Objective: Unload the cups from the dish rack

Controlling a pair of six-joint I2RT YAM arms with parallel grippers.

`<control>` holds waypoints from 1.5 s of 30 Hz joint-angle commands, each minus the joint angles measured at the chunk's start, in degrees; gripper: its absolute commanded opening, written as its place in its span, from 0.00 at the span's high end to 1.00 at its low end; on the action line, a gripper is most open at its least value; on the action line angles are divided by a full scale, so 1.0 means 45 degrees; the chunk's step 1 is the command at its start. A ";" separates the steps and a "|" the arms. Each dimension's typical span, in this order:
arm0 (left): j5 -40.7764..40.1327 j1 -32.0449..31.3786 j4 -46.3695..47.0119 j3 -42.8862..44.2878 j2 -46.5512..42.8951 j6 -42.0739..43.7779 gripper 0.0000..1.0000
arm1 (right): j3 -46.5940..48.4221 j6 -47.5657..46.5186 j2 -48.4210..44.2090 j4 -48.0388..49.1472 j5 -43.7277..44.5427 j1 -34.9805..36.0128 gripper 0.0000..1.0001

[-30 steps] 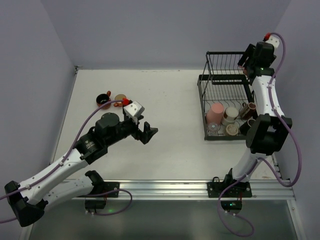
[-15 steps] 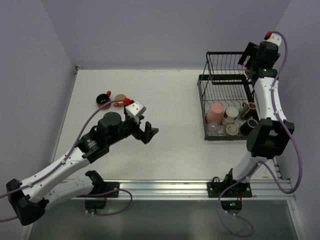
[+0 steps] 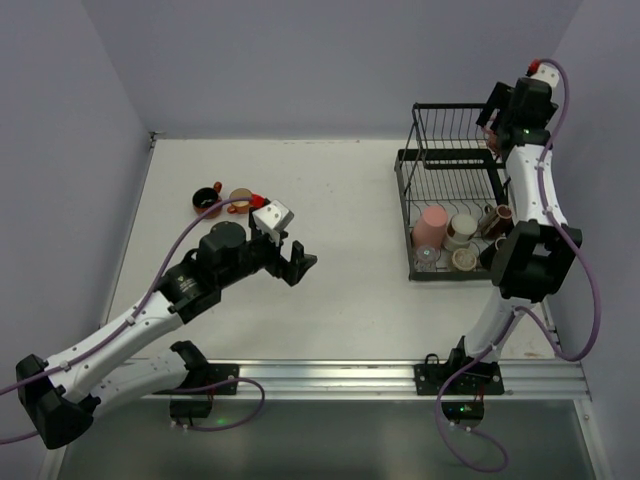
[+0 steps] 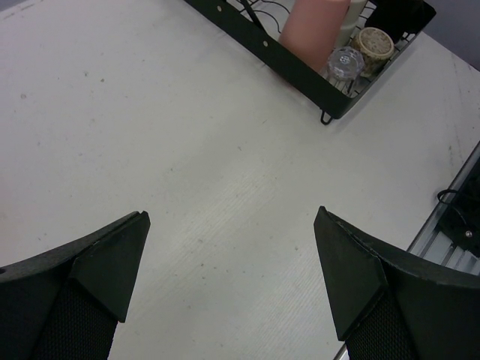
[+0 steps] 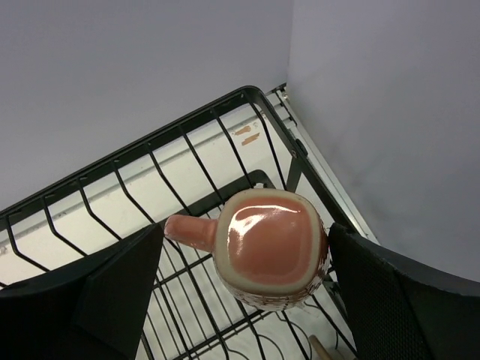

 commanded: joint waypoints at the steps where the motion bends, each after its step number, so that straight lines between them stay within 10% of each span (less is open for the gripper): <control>1: 0.0056 0.0116 0.0252 0.0052 0.0029 0.0264 0.00 | 0.0917 -0.0155 0.0461 0.0233 0.0429 -0.0093 0.05; 7: 0.0095 0.0213 0.0252 0.0052 0.0107 0.0264 0.00 | 0.0195 -0.0312 0.0540 0.1464 -0.0020 -0.0073 0.09; 12: 0.0231 0.0311 0.0271 0.0072 0.0185 0.0225 0.00 | -0.0468 -0.0351 0.0248 0.2127 -0.0254 -0.0073 0.50; 24: 0.0563 0.0545 0.0349 0.0111 0.0322 0.0069 0.00 | -0.0489 -0.0157 -0.0358 0.2285 -0.0215 -0.0073 0.90; 45: 0.2692 0.0526 0.3295 0.2882 0.3035 -0.2994 0.00 | -0.1679 0.5078 -0.2018 0.3436 -0.3047 -0.0093 0.99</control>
